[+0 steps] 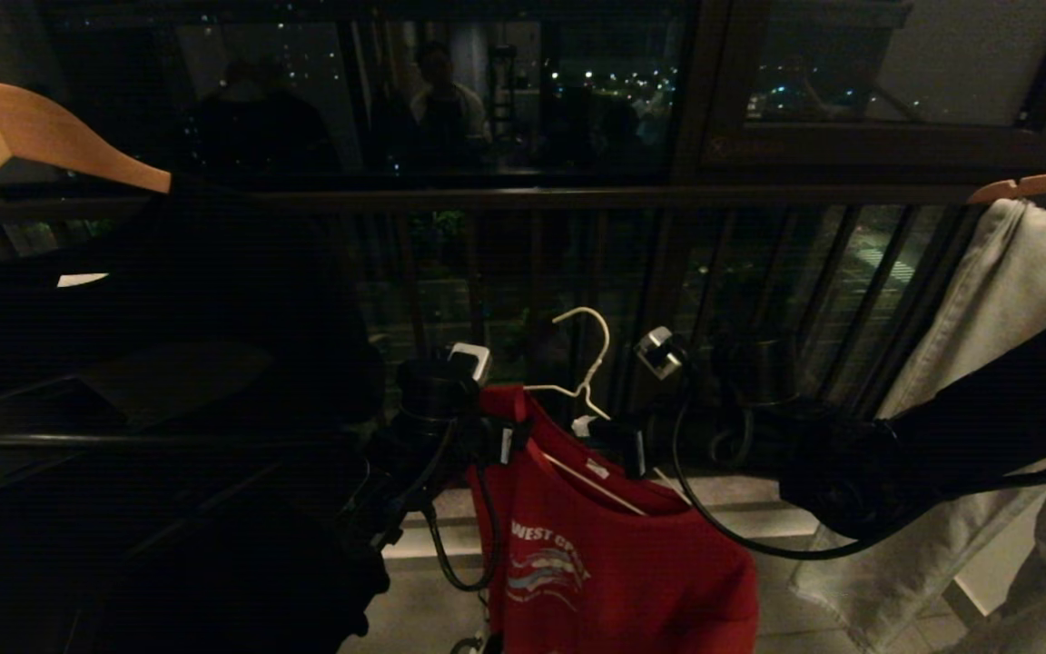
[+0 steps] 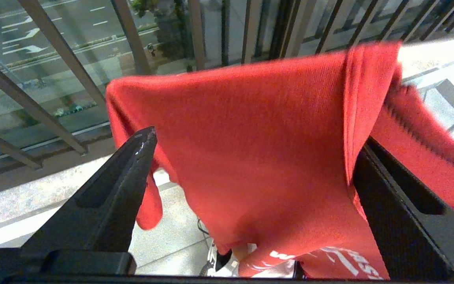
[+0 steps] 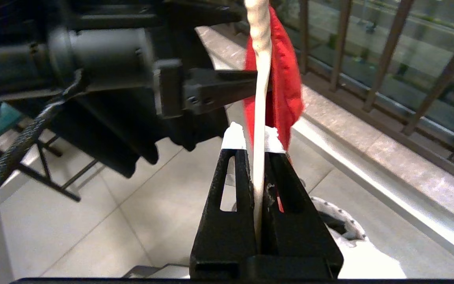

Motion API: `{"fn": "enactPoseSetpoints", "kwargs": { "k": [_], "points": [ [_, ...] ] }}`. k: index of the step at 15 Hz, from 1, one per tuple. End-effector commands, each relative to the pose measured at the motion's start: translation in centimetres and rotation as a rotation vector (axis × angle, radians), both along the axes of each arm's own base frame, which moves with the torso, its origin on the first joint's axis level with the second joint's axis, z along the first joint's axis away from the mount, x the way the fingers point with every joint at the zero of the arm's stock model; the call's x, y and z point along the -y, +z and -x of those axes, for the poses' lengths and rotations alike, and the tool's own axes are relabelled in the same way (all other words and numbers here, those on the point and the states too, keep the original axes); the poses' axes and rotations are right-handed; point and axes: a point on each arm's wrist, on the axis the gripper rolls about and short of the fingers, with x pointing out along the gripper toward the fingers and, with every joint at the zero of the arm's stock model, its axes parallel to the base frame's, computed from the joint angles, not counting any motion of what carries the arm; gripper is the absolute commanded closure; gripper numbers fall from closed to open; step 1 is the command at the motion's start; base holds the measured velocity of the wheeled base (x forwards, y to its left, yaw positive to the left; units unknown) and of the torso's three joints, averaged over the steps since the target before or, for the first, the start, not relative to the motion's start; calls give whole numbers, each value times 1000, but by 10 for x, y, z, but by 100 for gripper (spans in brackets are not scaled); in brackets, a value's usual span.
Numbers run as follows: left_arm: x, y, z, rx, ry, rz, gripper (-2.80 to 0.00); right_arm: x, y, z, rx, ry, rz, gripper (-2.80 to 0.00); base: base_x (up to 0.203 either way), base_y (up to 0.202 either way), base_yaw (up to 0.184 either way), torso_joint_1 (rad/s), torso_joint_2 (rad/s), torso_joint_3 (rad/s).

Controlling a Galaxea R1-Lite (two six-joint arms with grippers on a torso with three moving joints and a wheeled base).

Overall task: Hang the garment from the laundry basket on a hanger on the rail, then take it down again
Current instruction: Take the clothes off the clothes rack

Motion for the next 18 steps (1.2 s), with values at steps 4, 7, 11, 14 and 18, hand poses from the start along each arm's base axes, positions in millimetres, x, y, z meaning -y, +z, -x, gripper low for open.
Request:
{"fn": "enactPoseSetpoints", "kwargs": {
  "k": [4, 7, 11, 14, 18],
  "points": [
    [-5, 1, -4, 7, 16, 4, -280, 1, -1, -4, 5, -16, 0, 0, 0, 0, 0, 0, 0, 0],
    [-6, 2, -6, 15, 21, -4, 0, 2, -1, -4, 5, -16, 1, 0, 0, 0, 0, 0, 0, 0],
    [-6, 1, -7, 16, 30, -8, 0, 2, 1, -2, 9, -15, 0, 0, 0, 0, 0, 0, 0, 0],
    [-8, 7, -7, 28, 32, 1, 0, 2, -1, -3, 7, -14, 4, 0, 0, 0, 0, 0, 0, 0],
    [-14, 16, -8, 48, 47, 13, 0, 1, -7, -4, -3, -14, 12, 0, 0, 0, 0, 0, 0, 0]
  ]
}}
